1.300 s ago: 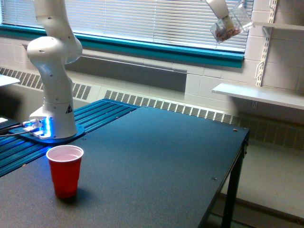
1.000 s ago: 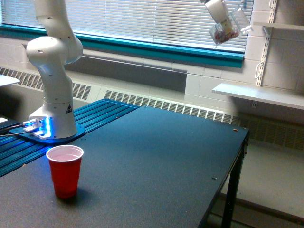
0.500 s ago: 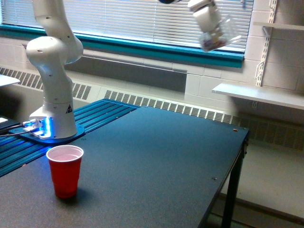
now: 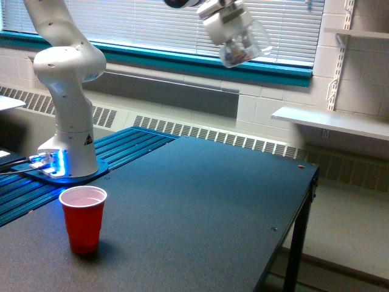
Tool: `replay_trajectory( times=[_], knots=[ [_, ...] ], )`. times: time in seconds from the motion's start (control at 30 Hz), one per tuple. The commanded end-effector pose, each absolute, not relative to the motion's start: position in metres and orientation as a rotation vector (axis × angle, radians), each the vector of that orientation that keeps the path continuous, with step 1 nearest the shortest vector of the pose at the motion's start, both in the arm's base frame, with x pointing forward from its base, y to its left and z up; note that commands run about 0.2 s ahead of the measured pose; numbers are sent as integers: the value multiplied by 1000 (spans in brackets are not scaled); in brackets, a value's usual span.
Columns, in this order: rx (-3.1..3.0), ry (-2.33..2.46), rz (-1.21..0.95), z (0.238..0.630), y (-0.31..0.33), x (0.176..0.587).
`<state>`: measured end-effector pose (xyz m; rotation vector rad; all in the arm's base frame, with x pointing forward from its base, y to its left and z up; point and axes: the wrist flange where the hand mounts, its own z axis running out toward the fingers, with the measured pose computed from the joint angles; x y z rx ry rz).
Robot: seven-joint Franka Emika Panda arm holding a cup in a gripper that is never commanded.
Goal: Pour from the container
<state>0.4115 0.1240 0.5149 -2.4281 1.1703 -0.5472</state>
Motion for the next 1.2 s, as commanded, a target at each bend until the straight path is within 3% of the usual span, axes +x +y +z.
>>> replay_trajectory(
  times=[0.03, 0.53, 1.2],
  knots=[
    [-2449, 1325, -496, 499, 105, 380],
    [-2394, 1644, -380, 489, 41, 311],
    [-2079, 2149, -139, 439, -49, 237]
  ],
)
